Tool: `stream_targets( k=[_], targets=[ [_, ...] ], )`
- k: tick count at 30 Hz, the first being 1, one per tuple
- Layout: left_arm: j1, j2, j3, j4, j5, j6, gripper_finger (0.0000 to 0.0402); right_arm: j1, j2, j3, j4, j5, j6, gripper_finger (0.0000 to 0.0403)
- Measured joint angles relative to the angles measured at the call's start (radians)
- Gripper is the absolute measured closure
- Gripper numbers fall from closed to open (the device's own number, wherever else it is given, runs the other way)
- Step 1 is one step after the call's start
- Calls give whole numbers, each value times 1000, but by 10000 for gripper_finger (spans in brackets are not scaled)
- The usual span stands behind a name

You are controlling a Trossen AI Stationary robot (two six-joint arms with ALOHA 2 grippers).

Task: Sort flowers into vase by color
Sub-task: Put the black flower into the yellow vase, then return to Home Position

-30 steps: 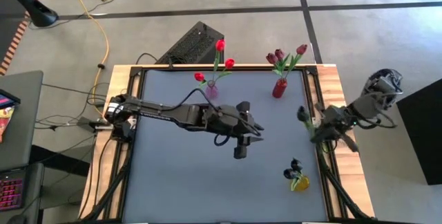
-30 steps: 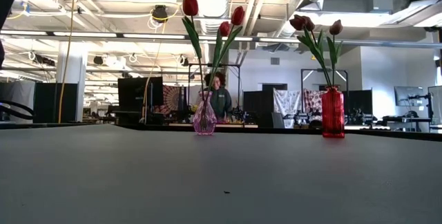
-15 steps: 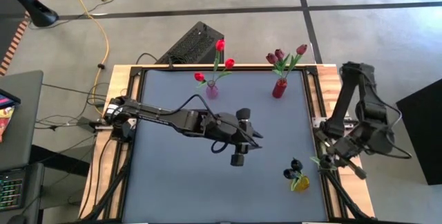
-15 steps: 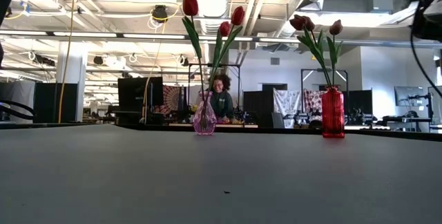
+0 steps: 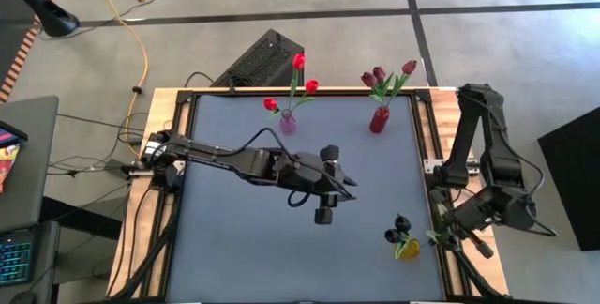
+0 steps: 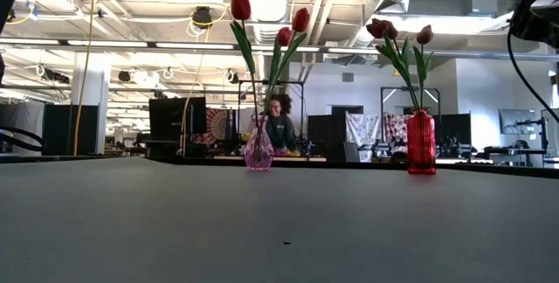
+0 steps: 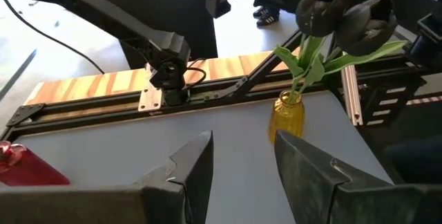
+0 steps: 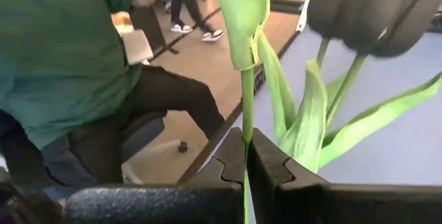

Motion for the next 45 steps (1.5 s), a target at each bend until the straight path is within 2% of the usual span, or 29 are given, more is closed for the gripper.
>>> stream_targets(
  k=[8,19,25,45],
  targets=[
    [0,0,0,3,-25,-11,258,-6,52,-15,3,42,10,375],
    [0,0,0,1,-25,-28,258,-6,145,-15,-8,44,79,373],
    [0,0,0,1,-25,-31,258,-6,161,-15,-8,26,148,355],
    [0,0,0,37,-20,-74,258,-6,159,-15,-42,2,78,341]
  ],
)
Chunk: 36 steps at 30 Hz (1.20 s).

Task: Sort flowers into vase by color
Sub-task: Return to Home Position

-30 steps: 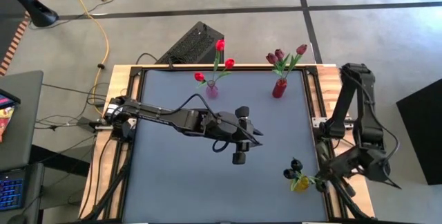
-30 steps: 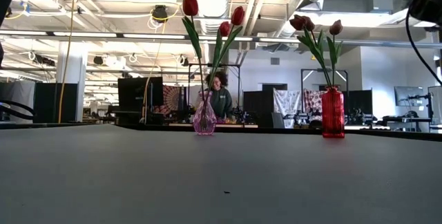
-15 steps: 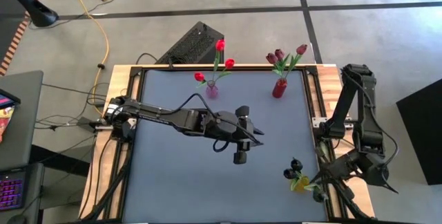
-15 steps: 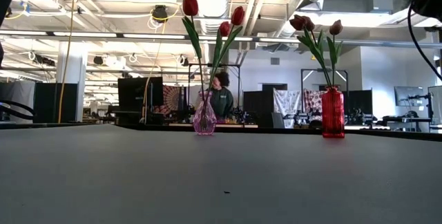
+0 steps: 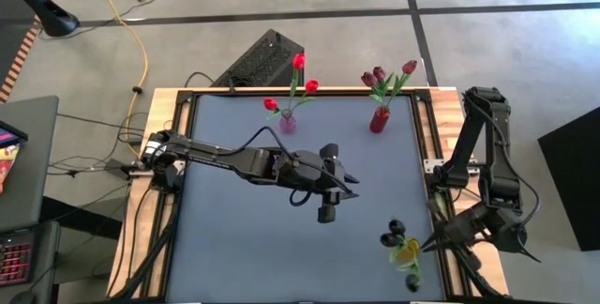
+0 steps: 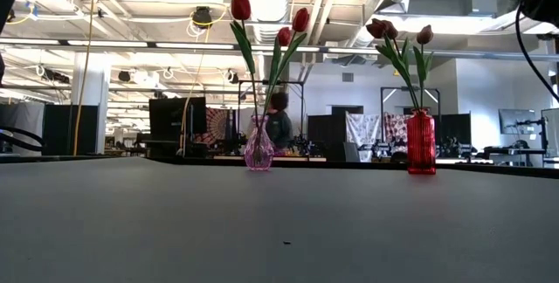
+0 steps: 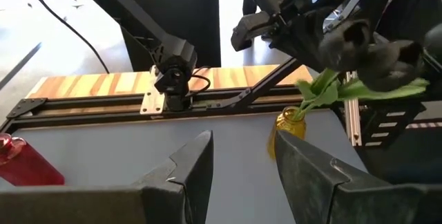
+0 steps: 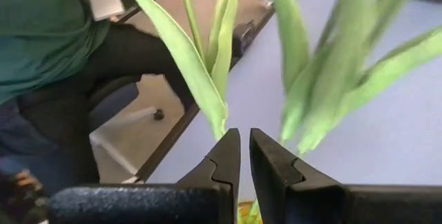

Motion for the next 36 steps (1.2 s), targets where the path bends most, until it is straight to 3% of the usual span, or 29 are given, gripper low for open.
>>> stream_targets(
  k=[8,13,18,21,25,29,32,36],
  targets=[
    [0,0,0,-4,0,-3,258,-1,-18,0,-75,-96,126,324],
    [0,-15,0,-53,0,19,258,-3,-79,0,-192,-149,333,259],
    [2,-36,0,-96,-9,78,258,-30,-173,1,-216,-245,366,182],
    [5,-53,0,-105,-24,118,258,-72,-226,14,-293,-246,426,164],
    [10,-60,-3,-107,-21,168,258,-180,-271,21,-433,-188,464,170],
    [29,-68,-62,-104,0,202,258,-347,-281,21,-482,-112,385,190],
    [63,-128,-172,-51,55,188,258,-493,-279,21,-453,-87,263,212],
    [120,-270,-415,142,142,106,258,-670,-266,8,-357,-84,98,257]
  ],
)
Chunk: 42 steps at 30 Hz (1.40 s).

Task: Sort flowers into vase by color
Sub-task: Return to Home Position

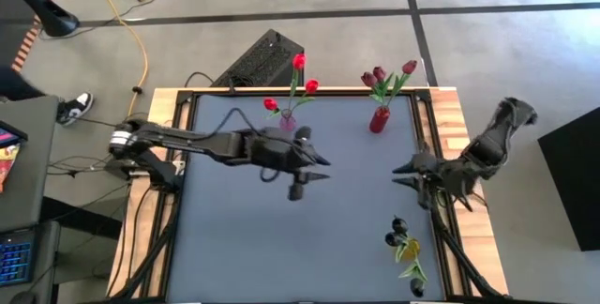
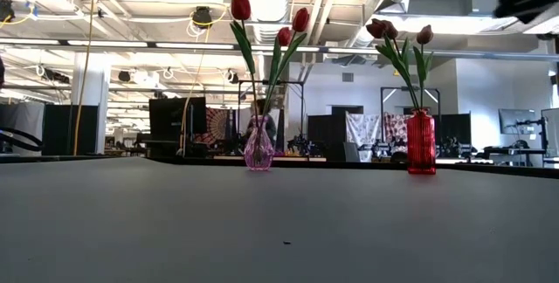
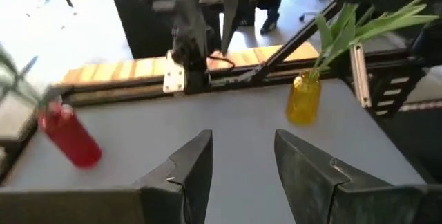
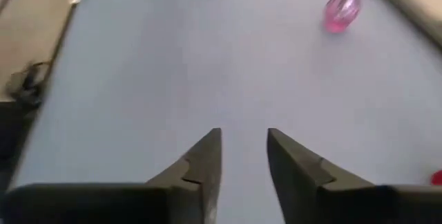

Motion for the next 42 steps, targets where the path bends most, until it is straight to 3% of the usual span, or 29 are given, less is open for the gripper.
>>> stream_targets(
  k=[8,14,20,24,31,37,39,42],
  targets=[
    [20,-382,-449,170,-2,-75,258,-272,-22,-142,356,-30,-272,383],
    [21,-695,-693,176,-16,-72,258,-464,-40,-290,738,-218,-360,378],
    [47,-981,-883,166,-13,-58,258,-601,-19,-421,933,-315,-336,386],
    [61,-1148,-981,128,-8,-67,258,-634,-15,-491,1063,-429,-334,384],
    [61,-1386,-1104,53,-7,-84,258,-633,-15,-588,1218,-410,-360,384],
    [61,-1570,-1191,-49,-9,-128,258,-631,-16,-620,1214,-407,-365,384],
    [61,-1632,-1234,-34,-17,-175,258,-631,-22,-629,1213,-406,-378,384],
    [62,-1630,-1299,42,-17,-214,258,-633,-45,-650,1215,-396,-388,384]
  ],
)
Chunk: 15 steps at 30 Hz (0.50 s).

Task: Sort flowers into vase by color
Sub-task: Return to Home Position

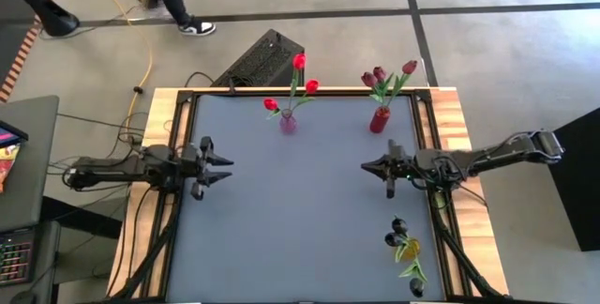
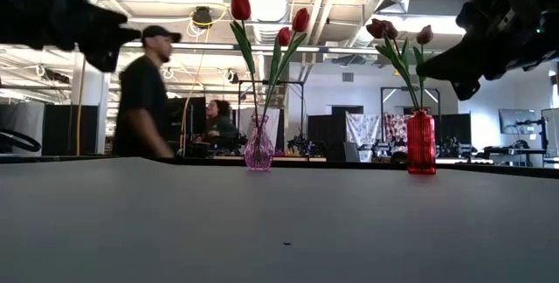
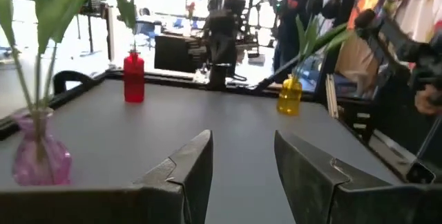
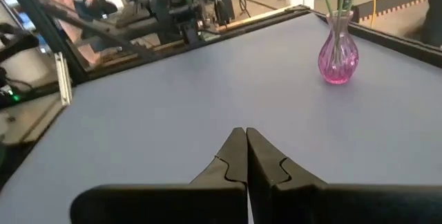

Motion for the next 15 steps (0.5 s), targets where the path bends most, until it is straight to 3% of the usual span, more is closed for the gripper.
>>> stream_targets(
  k=[3,15],
  targets=[
    [-1,21,-40,84,6,2,258,-1,-42,-33,1,4,-6,384],
    [-1,9,-73,88,17,47,258,-1,-230,-105,-100,3,-84,379]
  ],
)
